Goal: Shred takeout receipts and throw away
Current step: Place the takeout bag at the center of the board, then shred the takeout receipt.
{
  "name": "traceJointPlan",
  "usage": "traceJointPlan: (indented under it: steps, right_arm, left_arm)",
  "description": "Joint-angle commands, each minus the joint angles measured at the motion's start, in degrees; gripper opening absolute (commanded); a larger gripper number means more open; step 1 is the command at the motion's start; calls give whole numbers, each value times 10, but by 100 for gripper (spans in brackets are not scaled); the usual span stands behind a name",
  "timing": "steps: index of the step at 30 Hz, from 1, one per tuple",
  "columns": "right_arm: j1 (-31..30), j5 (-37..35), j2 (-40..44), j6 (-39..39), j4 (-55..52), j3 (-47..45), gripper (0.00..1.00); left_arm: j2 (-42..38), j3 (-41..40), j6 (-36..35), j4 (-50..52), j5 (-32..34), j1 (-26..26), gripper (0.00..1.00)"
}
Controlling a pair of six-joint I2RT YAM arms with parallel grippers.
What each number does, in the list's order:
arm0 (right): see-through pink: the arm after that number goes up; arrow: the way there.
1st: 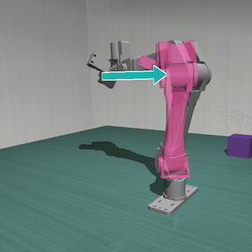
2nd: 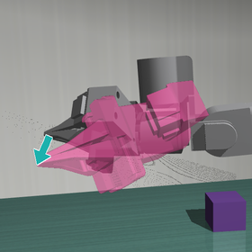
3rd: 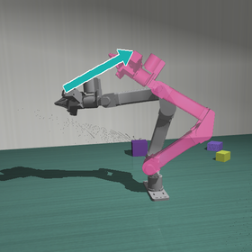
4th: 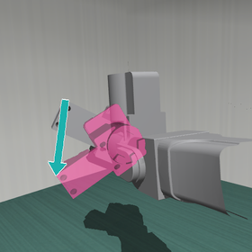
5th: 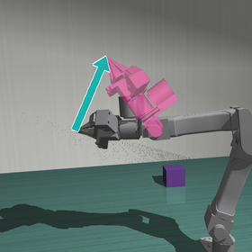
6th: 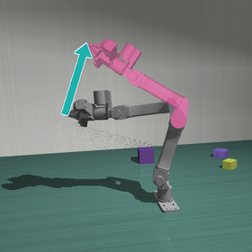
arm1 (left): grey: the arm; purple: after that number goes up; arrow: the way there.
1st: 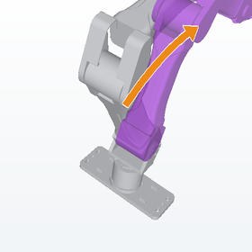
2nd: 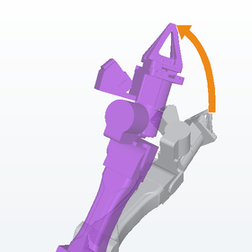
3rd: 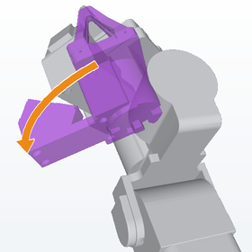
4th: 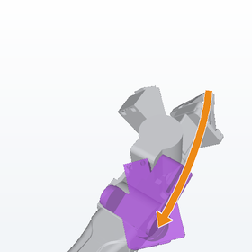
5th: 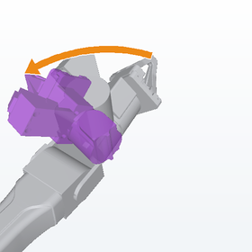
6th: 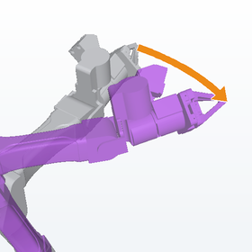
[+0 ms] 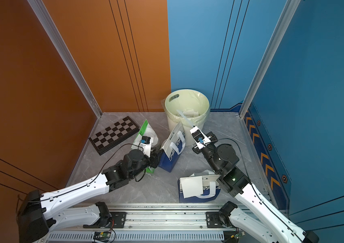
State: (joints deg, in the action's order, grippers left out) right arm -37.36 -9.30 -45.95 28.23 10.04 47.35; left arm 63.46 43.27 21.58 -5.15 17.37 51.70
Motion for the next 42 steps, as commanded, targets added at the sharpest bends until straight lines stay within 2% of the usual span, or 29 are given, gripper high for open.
traceJointPlan:
  steps: [1,5,8,12,20,25,27,30,33,38,40,42]
  right_arm:
    - [6,-15,5,-17,-34,6,0]
    - [21,10,1,-40,-71,24,0]
    - [52,70,-9,-78,-111,45,0]
    - [81,147,-29,-119,-143,71,0]
    - [96,206,-48,-140,-187,111,0]
    - [117,294,-62,-156,-222,142,0]
    - [125,332,-72,-163,-237,158,0]
    - [128,377,-87,-171,-247,172,0]
    - [127,415,-102,-176,-258,184,0]
    - [119,451,-120,-174,-269,195,0]
    - [117,459,-123,-171,-272,198,0]
    - [113,466,-130,-165,-273,204,0]
  left_arm:
    - [-24,10,-52,72,-30,-13,48]
    - [-69,35,-97,149,-69,-19,49]
    - [-110,50,-127,216,-88,-24,48]
    - [-142,76,-146,239,-128,-46,48]
    - [-83,178,-196,238,-195,-87,48]
    - [-40,270,-260,244,-247,-116,48]
    - [-16,322,-285,258,-292,-141,50]
    - [19,390,-297,269,-385,-180,56]
    - [53,442,-293,269,-480,-199,67]
    - [105,493,-292,280,-563,-206,81]
    - [124,504,-274,280,-599,-211,90]
    - [139,508,-269,280,-598,-208,92]
